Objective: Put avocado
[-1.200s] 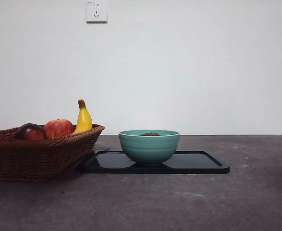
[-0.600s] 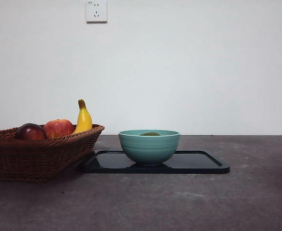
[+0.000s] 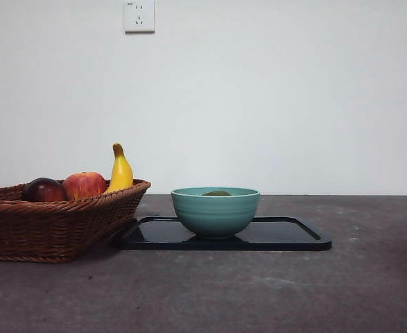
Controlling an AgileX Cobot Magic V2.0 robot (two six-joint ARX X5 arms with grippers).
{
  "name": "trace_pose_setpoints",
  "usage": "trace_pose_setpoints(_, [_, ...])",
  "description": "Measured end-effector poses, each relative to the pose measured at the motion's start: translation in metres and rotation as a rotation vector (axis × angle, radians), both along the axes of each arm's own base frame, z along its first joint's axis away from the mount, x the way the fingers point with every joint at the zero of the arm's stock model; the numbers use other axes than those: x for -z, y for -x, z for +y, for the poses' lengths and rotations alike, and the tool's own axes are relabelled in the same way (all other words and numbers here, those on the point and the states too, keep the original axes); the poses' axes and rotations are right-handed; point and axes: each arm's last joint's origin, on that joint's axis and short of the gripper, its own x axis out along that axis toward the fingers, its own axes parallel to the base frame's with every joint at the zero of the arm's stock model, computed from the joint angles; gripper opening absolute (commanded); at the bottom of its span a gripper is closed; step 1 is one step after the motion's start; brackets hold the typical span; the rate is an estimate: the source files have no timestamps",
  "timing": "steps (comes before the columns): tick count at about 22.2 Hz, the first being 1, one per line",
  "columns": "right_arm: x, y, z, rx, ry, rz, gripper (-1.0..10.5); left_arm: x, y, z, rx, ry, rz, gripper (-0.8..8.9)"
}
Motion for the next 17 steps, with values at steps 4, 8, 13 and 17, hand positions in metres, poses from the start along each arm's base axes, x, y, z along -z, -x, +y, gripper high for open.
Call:
trace_pose_setpoints(4, [0.0, 0.0, 0.0, 0.0, 0.0, 0.0, 0.1, 0.044, 0.002, 0.008, -0.106, -0.003, -0.054, 0.07])
trace_pose_setpoints(8, [0.0, 0.0, 0.0, 0.0, 0.0, 0.0, 0.1, 0.086, 0.0, 0.01, -0.136, -0.007, -0.037, 0.07])
trace_pose_setpoints(13, [0.0, 0.0, 0.0, 0.0, 0.0, 0.0, 0.1, 0.132, -0.007, 0.011, -0.167, -0.011, 0.013, 0.07])
trace_pose_setpoints(17, [0.0, 0.0, 0.0, 0.0, 0.0, 0.0, 0.1, 0.158, -0.01, 0.012, -0.19, -0.015, 0.062, 0.07])
